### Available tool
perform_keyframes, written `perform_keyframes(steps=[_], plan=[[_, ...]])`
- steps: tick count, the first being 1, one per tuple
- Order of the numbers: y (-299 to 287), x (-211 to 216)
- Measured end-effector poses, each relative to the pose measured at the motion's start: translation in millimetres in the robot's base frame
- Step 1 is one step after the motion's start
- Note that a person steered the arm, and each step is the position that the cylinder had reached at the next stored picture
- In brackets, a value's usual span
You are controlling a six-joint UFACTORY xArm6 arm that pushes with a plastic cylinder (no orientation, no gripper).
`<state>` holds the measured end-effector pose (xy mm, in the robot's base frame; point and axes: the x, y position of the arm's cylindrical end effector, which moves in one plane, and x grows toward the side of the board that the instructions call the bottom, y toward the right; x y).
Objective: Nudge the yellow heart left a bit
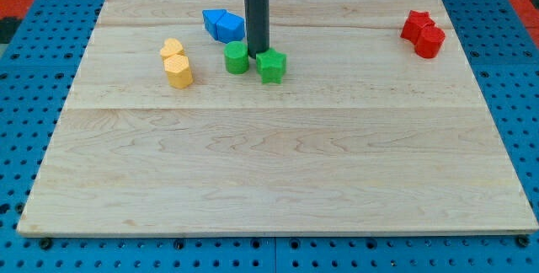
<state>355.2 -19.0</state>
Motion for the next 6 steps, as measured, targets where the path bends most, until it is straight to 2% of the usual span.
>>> perform_keyframes(steps=[1, 2, 3, 5, 6], plan=[[-7.1, 3.0], [20.5, -16.3], [-15.1, -28.3], [-124.2, -35.5], [-141.4, -46.4]])
